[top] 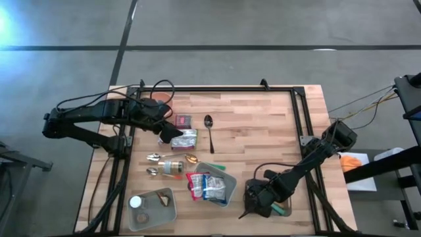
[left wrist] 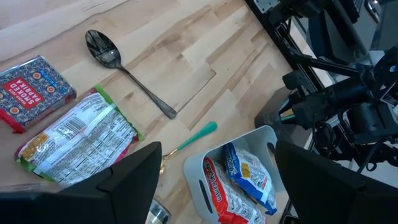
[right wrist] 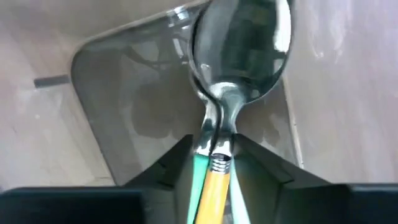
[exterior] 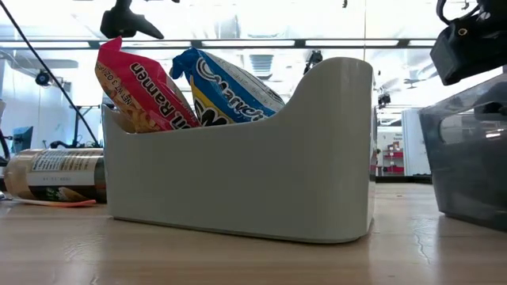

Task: Pick & Place Food Item
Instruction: Put the yellow spoon into the black bin, then put the green noodle pack into the right gray bin

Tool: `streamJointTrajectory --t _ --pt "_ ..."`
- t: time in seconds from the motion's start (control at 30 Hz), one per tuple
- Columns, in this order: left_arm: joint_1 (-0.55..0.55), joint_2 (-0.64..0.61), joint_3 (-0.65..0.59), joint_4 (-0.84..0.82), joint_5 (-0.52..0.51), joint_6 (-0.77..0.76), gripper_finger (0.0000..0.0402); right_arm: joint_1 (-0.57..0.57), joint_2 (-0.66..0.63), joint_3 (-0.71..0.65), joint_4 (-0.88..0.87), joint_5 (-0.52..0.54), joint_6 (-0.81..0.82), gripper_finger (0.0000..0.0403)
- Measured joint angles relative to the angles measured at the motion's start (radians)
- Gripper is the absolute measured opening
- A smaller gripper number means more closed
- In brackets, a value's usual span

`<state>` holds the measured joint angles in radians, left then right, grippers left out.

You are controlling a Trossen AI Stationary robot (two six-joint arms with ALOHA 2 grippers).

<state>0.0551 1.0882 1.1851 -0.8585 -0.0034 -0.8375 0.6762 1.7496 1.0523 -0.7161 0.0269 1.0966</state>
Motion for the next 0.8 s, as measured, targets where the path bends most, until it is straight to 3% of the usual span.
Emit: streamJointTrajectory --t 0.4,0.53,0.8 --pt "0.000 0.000 0.000 0.000 0.000 0.000 0.0318 0.000 -0.002 0.014 -0.010 -0.009 0.020 0.0235" --pt "0.000 0.000 0.000 -0.002 0.000 0.000 0.0318 0.000 -0.007 0.042 -0.031 0.000 0.023 0.0252" --pt "0.000 0.000 0.000 -0.005 0.001 0.001 0.0318 0.001 -0.008 0.172 -0.233 0.029 -0.013 0.0253"
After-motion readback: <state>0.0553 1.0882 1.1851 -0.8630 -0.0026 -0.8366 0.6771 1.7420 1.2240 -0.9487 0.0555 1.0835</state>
